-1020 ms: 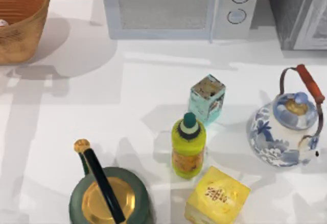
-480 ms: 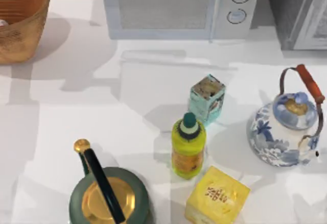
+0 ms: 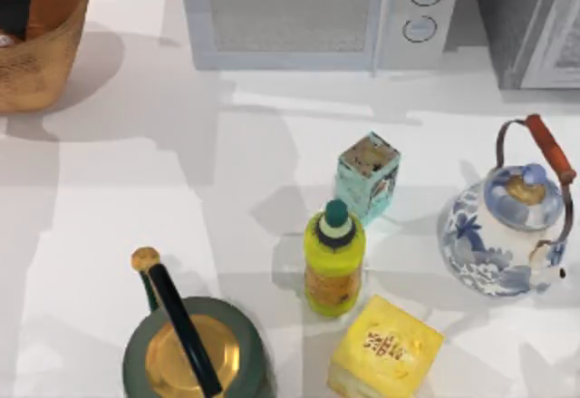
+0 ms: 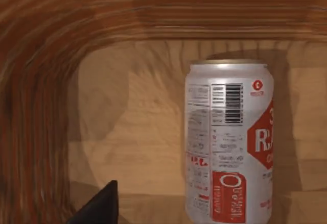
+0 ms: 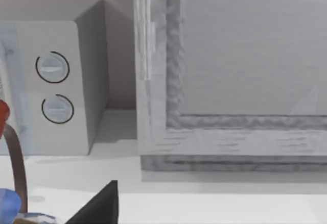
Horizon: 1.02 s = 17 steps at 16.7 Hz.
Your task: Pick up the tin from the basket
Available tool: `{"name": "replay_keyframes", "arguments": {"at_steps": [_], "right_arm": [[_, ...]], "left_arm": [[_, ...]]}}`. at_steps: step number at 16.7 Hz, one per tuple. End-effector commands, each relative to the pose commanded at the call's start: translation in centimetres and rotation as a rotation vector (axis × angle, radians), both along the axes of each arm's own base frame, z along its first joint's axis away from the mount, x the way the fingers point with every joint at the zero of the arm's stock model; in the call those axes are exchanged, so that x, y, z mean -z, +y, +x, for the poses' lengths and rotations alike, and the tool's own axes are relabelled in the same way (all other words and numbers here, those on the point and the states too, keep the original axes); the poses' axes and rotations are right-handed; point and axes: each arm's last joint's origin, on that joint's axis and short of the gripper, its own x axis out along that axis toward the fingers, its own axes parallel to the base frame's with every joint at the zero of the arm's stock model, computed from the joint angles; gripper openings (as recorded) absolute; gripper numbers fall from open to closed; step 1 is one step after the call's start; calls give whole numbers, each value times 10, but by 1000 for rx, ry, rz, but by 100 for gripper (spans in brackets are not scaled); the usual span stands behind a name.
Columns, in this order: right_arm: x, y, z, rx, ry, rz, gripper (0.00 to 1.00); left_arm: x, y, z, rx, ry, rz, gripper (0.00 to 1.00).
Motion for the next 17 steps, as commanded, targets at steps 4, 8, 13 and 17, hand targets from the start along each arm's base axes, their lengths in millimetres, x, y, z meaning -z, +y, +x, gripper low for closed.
{"name": "replay_keyframes", "arguments": {"at_steps": [4, 8, 13, 17], "right_arm": [[0, 0, 0, 0, 0, 0, 100], [0, 0, 0, 0, 0, 0, 100], [0, 0, 0, 0, 0, 0, 100], [0, 0, 0, 0, 0, 0, 100]], "left_arm": [[18, 4, 7, 2, 38, -7, 100], [18, 0, 8, 8, 38, -6, 100], [52, 2, 18, 2, 38, -7, 100], [75, 1, 25, 2, 38, -7, 100]]}}
